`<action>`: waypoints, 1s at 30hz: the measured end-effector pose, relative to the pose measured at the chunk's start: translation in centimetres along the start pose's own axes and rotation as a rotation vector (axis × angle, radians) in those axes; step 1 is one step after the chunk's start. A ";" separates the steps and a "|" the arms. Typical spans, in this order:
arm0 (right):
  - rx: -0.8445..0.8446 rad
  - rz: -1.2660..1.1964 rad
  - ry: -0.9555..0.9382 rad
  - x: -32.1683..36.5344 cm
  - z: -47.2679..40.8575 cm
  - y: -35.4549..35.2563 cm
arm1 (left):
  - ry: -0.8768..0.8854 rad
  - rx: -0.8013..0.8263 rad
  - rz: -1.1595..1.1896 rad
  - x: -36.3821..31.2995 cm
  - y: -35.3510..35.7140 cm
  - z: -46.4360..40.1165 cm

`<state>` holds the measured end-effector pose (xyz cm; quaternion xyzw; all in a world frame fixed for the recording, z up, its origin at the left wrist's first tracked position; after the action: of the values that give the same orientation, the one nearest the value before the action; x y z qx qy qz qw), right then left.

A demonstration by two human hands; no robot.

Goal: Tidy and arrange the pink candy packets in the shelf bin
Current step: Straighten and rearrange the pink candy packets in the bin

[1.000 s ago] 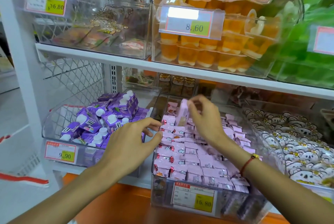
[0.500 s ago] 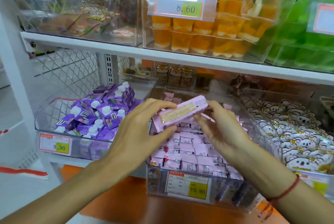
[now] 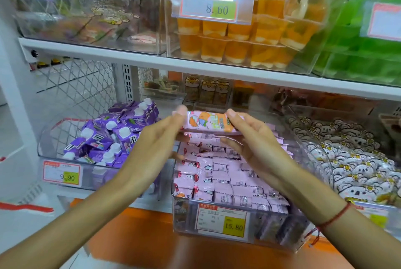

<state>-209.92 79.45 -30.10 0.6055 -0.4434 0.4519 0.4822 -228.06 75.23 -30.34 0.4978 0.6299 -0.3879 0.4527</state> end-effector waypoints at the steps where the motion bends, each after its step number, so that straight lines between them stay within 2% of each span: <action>1: 0.001 0.009 -0.007 0.0 -0.2 0.1 | 0.084 0.015 -0.034 -0.2 -0.1 0.2; 3: -0.012 0.099 -0.053 0.2 -0.5 0.4 | 0.169 -0.030 -0.007 -0.4 -0.6 0.1; 5: -0.050 0.380 -0.174 0.2 -1.1 0.3 | 0.211 -0.088 0.041 -0.7 -1.2 -0.6; 7: -0.072 0.678 -0.284 -0.1 -1.3 -0.2 | 0.272 -0.113 -0.039 -0.9 -1.5 -1.5; 9: 0.021 0.952 -0.324 -1.3 -1.4 -0.7 | 0.304 -0.126 -0.153 -0.5 -1.7 -2.5; 12: 0.248 1.364 -0.318 -3.7 -1.4 -1.0 | 0.311 -0.099 -0.305 0.3 -1.8 -3.8; 17: 0.284 1.390 -0.310 -3.7 -1.6 -1.0 | 0.385 0.015 -0.519 0.4 -1.1 -5.4; 23: 0.281 1.354 -0.342 -3.8 -1.5 -1.1 | 0.515 0.280 -0.925 -2.2 0.8 -7.9; 26: 0.257 1.324 -0.349 -3.9 -1.3 -1.2 | 0.501 0.413 -1.028 -2.6 3.0 -9.2; 30: 0.231 1.302 -0.356 -3.8 -1.0 -1.2 | 0.458 0.479 -1.135 -1.4 4.7 -10.5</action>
<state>-209.61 81.00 -33.94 0.3282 -0.7385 0.5879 -0.0358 -225.26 85.64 -26.16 0.2452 0.7715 -0.5800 -0.0911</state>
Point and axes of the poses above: each hand's wrist, its own z-axis away from the middle knuckle, its own y-axis out of the palm, x = y × z, the point moved 3 cm from there along -z, towards the middle knuckle, and after that the axes turned 9 degrees about -x, right-handed, at the moved point
